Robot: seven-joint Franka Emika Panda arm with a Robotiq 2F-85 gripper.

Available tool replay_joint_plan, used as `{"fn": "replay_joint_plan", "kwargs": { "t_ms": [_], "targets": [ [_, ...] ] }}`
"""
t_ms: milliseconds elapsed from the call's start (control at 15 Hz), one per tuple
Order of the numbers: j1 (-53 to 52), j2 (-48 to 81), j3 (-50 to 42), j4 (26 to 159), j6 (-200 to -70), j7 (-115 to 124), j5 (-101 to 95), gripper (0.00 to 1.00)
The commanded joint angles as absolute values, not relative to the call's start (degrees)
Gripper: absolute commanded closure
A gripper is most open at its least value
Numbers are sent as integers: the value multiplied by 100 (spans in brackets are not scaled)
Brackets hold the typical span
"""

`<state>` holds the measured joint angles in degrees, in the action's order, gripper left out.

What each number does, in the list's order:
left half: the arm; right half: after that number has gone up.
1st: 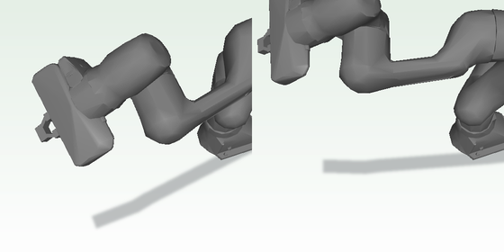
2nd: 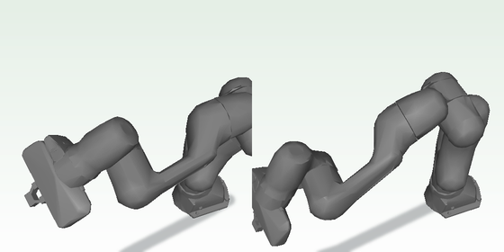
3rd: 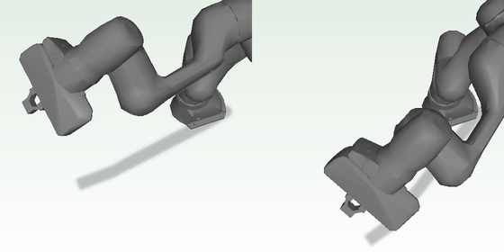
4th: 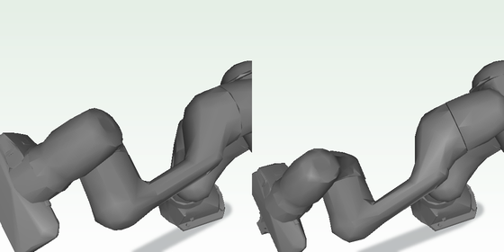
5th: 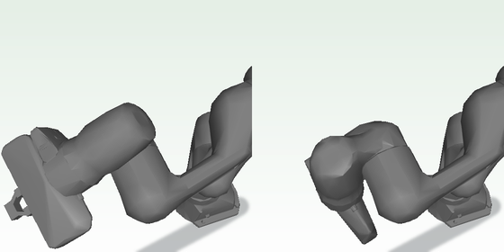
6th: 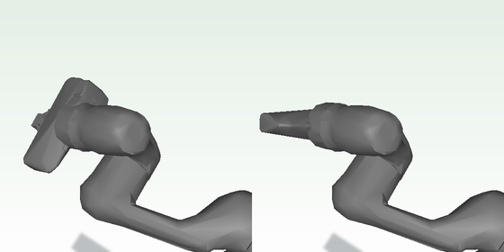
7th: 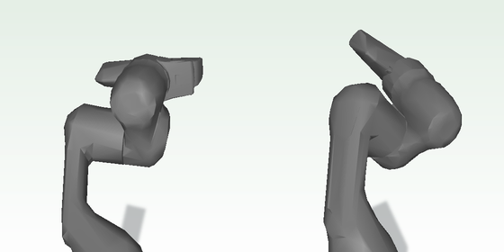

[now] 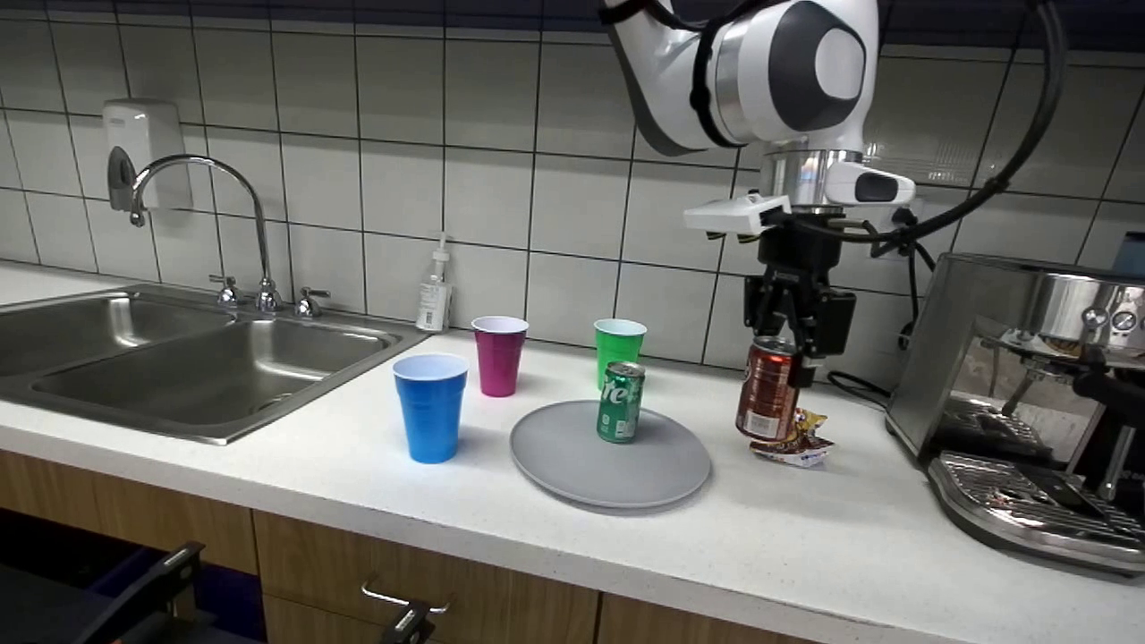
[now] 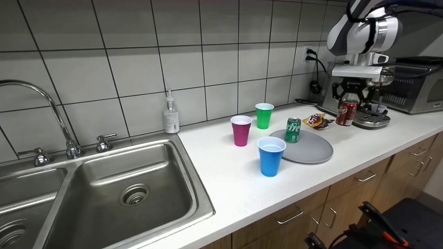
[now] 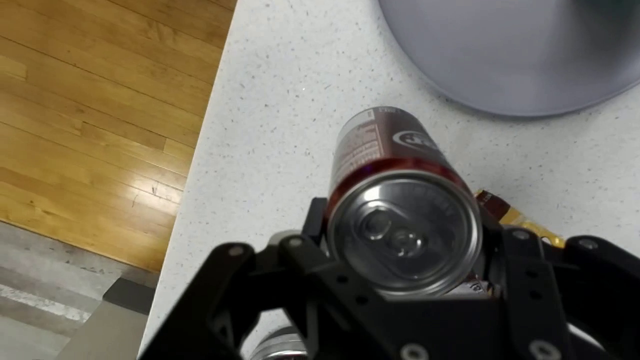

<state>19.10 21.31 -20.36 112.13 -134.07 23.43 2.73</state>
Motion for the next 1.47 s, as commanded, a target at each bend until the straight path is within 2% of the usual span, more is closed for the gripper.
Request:
{"fn": "replay_joint_plan", "kwargs": {
  "t_ms": [0, 1267, 1333, 1400],
  "targets": [
    [2154, 2673, -2056, 10414, -12999, 2125, 497, 61],
    [2949, 4843, -2050, 7930, -12408, 2326, 876, 61],
    [2961, 4890, -2053, 7855, -12364, 2327, 870, 55],
    [2971, 4943, -2054, 7775, -12318, 2328, 860, 11]
  ]
}}
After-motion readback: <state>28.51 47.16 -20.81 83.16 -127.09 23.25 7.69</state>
